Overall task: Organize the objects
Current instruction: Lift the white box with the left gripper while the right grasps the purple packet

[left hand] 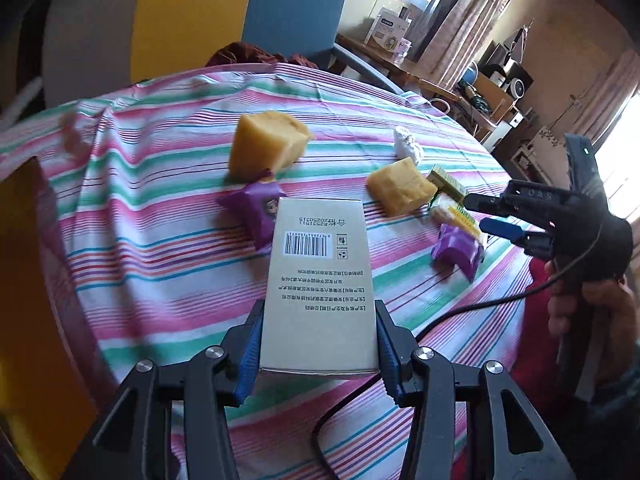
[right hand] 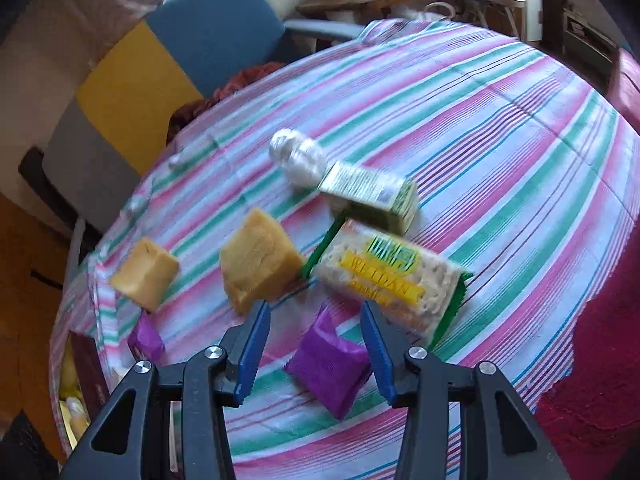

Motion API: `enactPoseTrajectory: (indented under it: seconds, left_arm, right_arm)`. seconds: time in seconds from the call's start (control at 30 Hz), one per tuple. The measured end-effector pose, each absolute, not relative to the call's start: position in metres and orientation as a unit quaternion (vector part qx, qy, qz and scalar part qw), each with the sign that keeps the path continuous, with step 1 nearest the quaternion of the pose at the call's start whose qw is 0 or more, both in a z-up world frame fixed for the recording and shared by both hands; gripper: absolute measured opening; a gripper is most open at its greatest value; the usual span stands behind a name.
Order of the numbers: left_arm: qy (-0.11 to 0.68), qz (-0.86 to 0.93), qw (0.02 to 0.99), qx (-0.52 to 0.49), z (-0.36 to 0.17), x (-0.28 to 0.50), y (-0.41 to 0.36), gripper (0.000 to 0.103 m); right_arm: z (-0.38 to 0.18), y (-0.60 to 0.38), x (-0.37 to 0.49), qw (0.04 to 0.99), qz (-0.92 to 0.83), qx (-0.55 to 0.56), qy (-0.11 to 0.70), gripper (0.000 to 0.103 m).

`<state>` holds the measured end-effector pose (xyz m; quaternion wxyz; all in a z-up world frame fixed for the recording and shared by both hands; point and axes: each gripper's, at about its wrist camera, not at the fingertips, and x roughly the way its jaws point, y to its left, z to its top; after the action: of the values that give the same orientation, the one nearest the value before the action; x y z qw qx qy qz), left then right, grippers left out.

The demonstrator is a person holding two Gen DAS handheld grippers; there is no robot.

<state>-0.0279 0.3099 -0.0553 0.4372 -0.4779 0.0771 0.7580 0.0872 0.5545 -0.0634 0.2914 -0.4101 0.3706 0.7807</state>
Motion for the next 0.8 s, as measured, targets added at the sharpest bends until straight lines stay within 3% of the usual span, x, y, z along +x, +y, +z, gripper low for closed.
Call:
enactPoseTrajectory:
  seconds: [0.13,0.53,0.63,0.8]
  left_arm:
    - [0.101,0.771,0.424,-0.464,-0.06,-0.022,0.3,0.05]
    - [0.122,0.78,0.417,-0.45,-0.062,-0.022,0.306,0.051]
    - [0.125,0.78,0.416,-0.451,-0.065,-0.022,0.308,0.051]
    - [0.123,0.785,0.418,-0.441,-0.065,-0.019,0.305,0.05]
  right_arm:
    - [-0.075,0.542,0.069,0.28,0.772,-0.463,0.332,0.052]
    - [-0.095,0.528,0.048,0.274,0.751,-0.537,0.269,0.052]
    - [-0.099,0.525,0.044,0.287,0.745,-0.552,0.24,0.041]
    - [-0.092,0.506,0.032,0.257,0.773,-0.549,0.188,0.036]
